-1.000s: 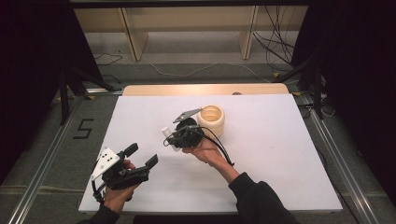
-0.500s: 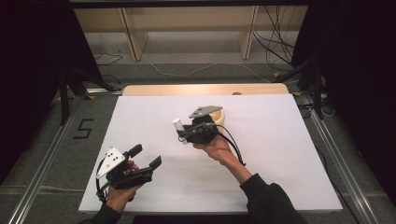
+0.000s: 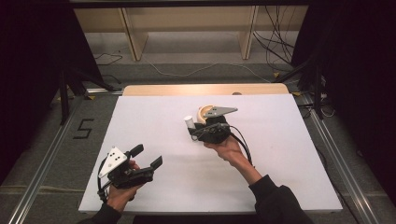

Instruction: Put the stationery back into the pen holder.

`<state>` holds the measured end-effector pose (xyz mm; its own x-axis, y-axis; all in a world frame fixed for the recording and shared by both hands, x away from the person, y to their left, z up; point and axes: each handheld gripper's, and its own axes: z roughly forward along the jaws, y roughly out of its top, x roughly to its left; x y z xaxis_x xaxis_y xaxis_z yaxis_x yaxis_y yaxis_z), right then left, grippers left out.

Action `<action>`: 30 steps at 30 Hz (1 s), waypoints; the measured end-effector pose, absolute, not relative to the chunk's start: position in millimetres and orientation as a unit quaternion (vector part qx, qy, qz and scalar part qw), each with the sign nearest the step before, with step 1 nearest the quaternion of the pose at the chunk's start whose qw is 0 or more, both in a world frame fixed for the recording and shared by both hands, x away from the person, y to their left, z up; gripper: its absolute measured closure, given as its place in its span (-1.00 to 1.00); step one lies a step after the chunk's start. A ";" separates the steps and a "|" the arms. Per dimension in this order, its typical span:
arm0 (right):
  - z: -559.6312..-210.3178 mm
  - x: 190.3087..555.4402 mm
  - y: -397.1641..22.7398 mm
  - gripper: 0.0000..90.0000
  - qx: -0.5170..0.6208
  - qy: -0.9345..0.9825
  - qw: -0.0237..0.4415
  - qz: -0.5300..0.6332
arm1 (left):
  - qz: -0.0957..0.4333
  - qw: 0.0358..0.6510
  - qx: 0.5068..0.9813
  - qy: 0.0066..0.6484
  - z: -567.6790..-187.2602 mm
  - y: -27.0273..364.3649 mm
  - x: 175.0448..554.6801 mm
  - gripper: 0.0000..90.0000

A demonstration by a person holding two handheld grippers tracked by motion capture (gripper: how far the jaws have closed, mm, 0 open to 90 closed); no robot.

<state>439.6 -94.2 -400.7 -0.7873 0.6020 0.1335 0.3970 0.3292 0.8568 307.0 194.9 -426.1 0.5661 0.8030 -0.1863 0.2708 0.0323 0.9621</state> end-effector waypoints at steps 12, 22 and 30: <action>-390.0 443.9 -109.3 0.54 0.320 0.792 0.119 0.506 | 0.227 0.587 0.662 0.406 -427.4 193.5 308.1 -0.70; -380.7 451.2 -128.4 0.54 0.338 0.773 0.138 0.519 | 0.228 0.586 0.663 0.405 -427.7 192.9 308.1 -0.70; -376.9 456.1 -140.2 0.54 0.351 0.761 0.148 0.525 | 0.226 0.586 0.663 0.407 -428.3 193.2 308.9 -0.70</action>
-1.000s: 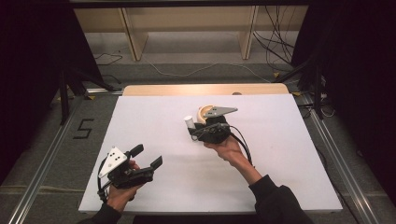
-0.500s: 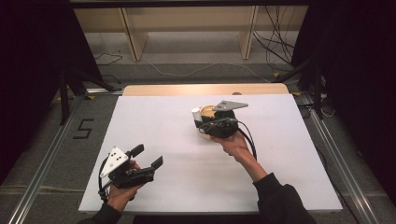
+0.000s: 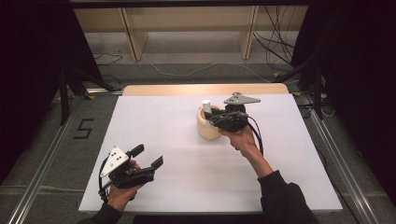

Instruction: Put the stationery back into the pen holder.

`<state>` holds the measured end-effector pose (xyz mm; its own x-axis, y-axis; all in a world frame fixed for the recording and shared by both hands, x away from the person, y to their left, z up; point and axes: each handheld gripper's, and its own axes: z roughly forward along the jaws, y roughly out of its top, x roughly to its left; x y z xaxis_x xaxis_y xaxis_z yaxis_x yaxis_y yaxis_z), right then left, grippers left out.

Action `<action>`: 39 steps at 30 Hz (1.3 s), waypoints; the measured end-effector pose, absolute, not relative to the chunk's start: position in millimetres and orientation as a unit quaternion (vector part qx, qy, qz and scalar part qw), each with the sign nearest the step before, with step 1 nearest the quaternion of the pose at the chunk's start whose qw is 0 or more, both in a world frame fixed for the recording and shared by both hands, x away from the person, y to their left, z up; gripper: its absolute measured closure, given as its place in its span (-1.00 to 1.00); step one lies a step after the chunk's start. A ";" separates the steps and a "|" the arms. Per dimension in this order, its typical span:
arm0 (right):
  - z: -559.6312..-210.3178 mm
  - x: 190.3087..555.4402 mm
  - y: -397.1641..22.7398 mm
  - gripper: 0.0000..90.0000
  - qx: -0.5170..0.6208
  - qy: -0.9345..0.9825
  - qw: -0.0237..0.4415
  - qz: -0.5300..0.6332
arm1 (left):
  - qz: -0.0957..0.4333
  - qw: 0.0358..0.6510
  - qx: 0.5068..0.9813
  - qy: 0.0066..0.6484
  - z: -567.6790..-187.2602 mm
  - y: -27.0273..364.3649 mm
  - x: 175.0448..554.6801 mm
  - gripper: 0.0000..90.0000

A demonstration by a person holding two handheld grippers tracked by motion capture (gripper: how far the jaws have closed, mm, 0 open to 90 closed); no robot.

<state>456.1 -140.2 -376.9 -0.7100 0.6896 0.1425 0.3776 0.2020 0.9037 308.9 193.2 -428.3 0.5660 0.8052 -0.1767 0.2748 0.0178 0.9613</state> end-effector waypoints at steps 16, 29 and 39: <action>-376.0 467.3 -158.7 0.54 0.375 0.742 0.169 0.529 | 0.225 0.585 0.665 0.406 -428.9 192.1 309.3 -0.70; -380.6 477.0 -160.9 0.54 0.388 0.731 0.175 0.533 | 0.225 0.582 0.668 0.405 -430.2 190.7 310.1 -0.70; -389.3 486.6 -155.4 0.54 0.395 0.728 0.181 0.530 | 0.225 0.582 0.668 0.405 -430.6 190.6 310.3 -0.70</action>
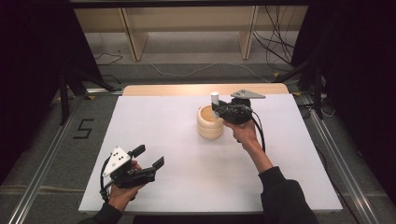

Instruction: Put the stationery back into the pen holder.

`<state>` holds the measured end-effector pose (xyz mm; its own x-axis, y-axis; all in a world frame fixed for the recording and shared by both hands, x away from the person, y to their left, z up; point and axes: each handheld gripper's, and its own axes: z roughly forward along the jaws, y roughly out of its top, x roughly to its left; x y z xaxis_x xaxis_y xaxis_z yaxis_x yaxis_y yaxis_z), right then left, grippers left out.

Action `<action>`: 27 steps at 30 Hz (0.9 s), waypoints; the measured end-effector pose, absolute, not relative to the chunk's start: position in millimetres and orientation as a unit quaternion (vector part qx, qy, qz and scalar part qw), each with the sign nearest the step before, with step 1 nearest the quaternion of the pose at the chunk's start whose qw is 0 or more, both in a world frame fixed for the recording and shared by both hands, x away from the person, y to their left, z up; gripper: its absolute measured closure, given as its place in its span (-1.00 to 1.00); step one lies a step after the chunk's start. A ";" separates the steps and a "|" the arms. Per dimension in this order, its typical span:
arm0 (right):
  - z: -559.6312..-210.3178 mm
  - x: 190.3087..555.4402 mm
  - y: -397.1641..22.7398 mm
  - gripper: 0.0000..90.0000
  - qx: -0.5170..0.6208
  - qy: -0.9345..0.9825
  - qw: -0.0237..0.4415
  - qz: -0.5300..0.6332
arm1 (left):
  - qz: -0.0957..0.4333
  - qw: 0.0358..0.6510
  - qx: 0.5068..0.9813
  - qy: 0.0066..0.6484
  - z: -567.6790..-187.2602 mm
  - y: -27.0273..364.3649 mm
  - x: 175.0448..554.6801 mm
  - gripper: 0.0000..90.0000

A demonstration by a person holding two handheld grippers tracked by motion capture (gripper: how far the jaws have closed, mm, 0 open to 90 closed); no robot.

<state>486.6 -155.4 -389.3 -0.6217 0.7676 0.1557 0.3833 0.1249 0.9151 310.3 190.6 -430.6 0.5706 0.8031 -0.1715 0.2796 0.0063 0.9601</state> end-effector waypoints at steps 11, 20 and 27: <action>-398.9 494.2 -149.6 0.54 0.402 0.731 0.182 0.521 | 0.225 0.581 0.669 0.405 -431.2 189.8 310.3 -0.70; -404.7 497.5 -148.3 0.54 0.406 0.735 0.180 0.513 | 0.225 0.582 0.669 0.404 -430.8 189.6 309.8 -0.70; -409.7 499.0 -145.5 0.54 0.405 0.741 0.178 0.505 | 0.225 0.579 0.672 0.402 -431.0 189.5 309.9 -0.70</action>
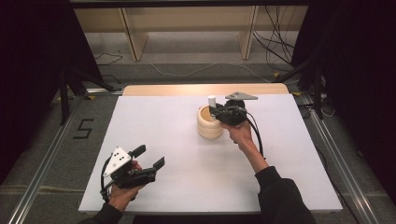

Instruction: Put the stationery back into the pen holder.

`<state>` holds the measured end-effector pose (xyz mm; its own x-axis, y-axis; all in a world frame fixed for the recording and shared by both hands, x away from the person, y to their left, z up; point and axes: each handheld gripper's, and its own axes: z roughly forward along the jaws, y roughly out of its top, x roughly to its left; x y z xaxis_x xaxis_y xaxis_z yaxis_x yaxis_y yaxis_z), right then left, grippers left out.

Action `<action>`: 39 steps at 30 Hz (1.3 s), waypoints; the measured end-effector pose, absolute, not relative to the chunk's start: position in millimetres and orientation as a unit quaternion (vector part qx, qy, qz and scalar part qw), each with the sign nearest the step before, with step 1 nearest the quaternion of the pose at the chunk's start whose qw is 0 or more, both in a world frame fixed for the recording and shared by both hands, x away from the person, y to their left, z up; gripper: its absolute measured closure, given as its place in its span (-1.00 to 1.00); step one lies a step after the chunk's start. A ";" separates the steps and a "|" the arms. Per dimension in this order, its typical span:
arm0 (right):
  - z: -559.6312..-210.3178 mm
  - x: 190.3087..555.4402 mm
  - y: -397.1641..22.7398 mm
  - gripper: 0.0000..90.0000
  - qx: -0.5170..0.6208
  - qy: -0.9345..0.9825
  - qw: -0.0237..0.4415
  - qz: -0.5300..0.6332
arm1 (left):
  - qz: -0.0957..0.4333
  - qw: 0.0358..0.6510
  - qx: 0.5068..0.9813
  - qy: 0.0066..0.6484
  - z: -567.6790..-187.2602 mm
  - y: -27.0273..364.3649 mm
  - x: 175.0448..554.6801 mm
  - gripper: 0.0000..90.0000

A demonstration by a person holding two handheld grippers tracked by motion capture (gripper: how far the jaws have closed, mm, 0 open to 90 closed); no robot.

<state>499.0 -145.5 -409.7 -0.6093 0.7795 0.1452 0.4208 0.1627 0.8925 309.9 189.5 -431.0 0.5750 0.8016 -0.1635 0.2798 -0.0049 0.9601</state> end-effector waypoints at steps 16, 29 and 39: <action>-416.2 499.9 -140.1 0.53 0.406 0.758 0.170 0.481 | 0.225 0.579 0.674 0.401 -430.8 189.2 309.9 -0.70; -419.8 498.3 -137.5 0.53 0.407 0.769 0.173 0.461 | 0.225 0.578 0.674 0.402 -430.7 189.7 310.0 -0.70; -405.6 491.1 -143.2 0.07 0.408 0.756 0.160 0.487 | 0.225 0.578 0.673 0.402 -430.4 190.1 309.9 -0.70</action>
